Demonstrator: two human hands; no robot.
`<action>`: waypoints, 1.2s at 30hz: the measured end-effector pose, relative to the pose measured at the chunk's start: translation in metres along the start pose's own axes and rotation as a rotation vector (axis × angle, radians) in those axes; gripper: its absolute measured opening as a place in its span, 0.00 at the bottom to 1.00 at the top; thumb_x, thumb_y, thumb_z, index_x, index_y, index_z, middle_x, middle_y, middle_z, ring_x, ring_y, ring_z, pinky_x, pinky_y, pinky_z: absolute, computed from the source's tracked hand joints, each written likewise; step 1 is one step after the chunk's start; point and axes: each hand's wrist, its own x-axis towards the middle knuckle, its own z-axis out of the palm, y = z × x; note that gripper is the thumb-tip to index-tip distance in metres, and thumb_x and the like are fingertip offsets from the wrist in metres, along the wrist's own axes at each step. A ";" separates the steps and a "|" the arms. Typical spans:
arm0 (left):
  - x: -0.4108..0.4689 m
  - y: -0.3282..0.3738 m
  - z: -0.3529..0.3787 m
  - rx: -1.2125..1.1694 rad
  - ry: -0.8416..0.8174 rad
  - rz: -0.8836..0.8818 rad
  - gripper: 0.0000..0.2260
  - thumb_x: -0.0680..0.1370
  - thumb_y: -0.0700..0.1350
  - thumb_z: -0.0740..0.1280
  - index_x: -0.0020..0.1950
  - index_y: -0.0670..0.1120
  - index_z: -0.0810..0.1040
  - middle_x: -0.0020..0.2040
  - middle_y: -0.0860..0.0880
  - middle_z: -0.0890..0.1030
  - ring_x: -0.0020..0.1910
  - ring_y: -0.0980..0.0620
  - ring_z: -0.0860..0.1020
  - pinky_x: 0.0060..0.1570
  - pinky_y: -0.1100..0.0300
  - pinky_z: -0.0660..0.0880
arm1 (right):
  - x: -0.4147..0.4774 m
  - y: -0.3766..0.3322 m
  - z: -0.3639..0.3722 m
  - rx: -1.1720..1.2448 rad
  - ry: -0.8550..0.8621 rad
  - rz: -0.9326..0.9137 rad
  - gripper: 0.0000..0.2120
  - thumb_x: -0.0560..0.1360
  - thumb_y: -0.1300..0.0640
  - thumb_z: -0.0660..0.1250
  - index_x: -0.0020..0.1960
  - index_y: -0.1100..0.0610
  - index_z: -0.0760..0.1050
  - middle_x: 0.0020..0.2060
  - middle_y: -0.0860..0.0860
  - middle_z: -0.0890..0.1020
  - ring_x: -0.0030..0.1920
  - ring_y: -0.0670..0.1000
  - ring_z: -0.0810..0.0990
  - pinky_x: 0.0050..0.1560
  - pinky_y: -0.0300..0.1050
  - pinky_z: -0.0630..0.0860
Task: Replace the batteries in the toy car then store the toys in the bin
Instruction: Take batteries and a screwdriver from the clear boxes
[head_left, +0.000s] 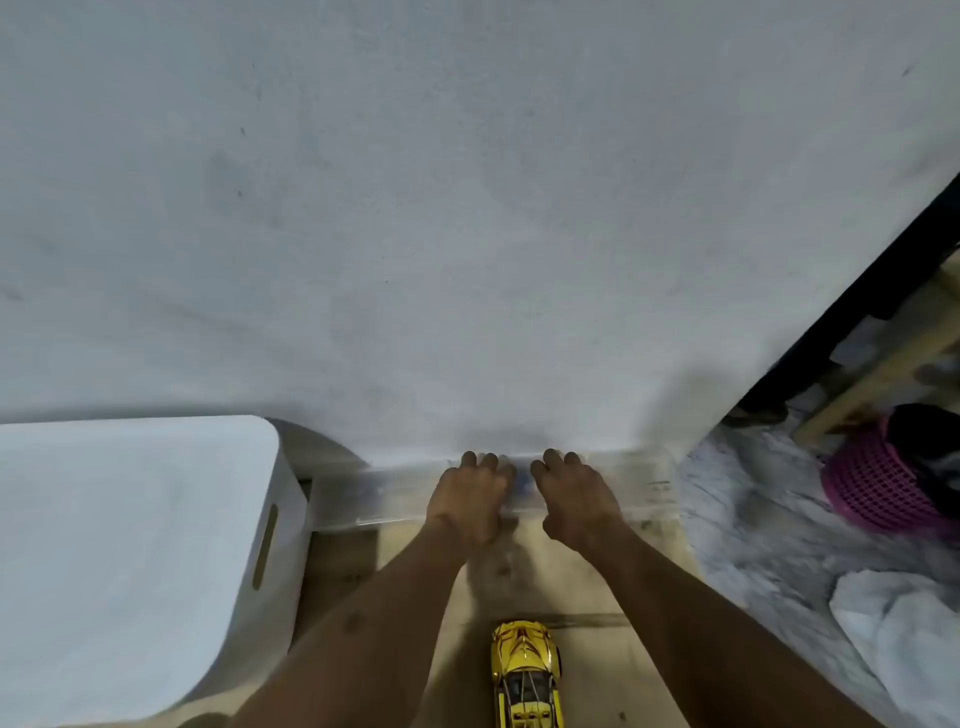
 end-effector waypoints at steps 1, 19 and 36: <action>0.001 0.001 0.000 0.005 -0.012 -0.005 0.25 0.76 0.49 0.68 0.70 0.44 0.66 0.64 0.43 0.72 0.63 0.42 0.70 0.53 0.51 0.74 | 0.001 0.000 -0.001 -0.007 -0.016 0.008 0.24 0.70 0.62 0.69 0.64 0.59 0.68 0.61 0.55 0.72 0.58 0.57 0.73 0.52 0.48 0.74; 0.004 -0.011 -0.013 -0.098 0.021 0.041 0.19 0.71 0.48 0.72 0.60 0.46 0.77 0.54 0.45 0.77 0.54 0.43 0.76 0.48 0.54 0.74 | -0.001 0.013 0.012 -0.222 0.197 0.087 0.36 0.59 0.50 0.79 0.61 0.55 0.67 0.55 0.56 0.75 0.52 0.59 0.75 0.52 0.57 0.68; 0.022 -0.036 -0.030 -0.539 0.117 -0.132 0.18 0.76 0.46 0.64 0.66 0.54 0.78 0.62 0.47 0.80 0.58 0.47 0.79 0.59 0.55 0.77 | -0.011 0.006 0.005 0.362 0.192 0.037 0.10 0.76 0.56 0.65 0.56 0.56 0.79 0.50 0.51 0.82 0.48 0.53 0.80 0.48 0.43 0.76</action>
